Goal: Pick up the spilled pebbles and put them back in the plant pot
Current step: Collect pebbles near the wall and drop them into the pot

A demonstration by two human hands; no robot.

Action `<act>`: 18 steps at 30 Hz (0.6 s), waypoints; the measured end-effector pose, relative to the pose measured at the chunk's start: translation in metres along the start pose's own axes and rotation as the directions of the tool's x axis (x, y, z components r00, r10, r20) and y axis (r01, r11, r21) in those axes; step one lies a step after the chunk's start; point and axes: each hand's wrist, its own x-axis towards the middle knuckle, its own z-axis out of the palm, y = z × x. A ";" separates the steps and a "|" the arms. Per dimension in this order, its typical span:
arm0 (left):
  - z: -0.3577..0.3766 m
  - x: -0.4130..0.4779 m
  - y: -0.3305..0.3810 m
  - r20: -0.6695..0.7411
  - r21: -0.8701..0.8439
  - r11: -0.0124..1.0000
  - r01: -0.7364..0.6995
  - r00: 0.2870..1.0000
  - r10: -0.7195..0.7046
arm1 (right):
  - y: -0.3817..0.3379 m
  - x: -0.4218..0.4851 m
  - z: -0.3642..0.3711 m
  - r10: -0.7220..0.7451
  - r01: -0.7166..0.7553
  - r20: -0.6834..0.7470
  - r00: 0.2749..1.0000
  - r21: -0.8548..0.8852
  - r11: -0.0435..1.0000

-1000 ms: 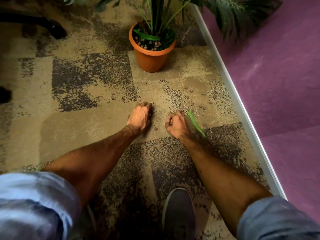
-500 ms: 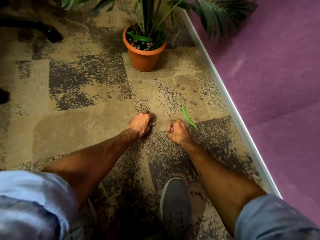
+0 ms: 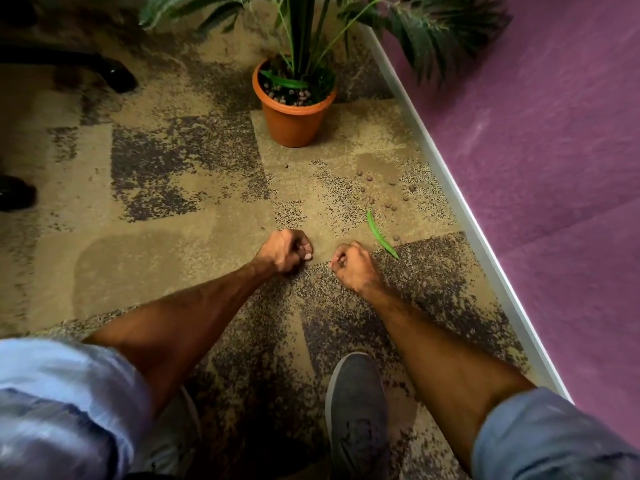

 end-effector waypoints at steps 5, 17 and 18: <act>-0.007 0.005 0.012 0.055 -0.609 0.748 0.264 0.955 -0.292 | -0.017 0.003 0.004 -0.112 0.116 0.048 0.992 -0.083 0.990; -0.034 0.012 0.030 0.232 -0.964 0.047 0.262 0.911 -0.341 | -0.051 0.046 -0.028 0.283 -0.458 0.423 0.861 0.886 0.072; -0.036 0.015 0.036 0.231 -0.969 0.006 0.247 0.914 -0.335 | -0.054 0.051 -0.033 0.251 -0.451 0.451 0.856 0.890 -0.062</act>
